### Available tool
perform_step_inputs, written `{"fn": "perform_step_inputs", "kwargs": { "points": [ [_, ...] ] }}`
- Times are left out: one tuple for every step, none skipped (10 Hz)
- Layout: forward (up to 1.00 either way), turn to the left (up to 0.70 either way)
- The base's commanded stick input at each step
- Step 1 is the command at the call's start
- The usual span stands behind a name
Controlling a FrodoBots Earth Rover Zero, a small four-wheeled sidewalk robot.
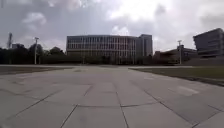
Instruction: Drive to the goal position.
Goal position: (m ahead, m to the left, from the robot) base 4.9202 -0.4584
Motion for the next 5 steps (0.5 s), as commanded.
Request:
{"fn": "perform_step_inputs", "kwargs": {
  "points": [
    [0.50,-0.02],
    [0.50,-0.02],
    [0.50,-0.02],
    [0.50,-0.02],
    [0.50,-0.02]
  ]
}}
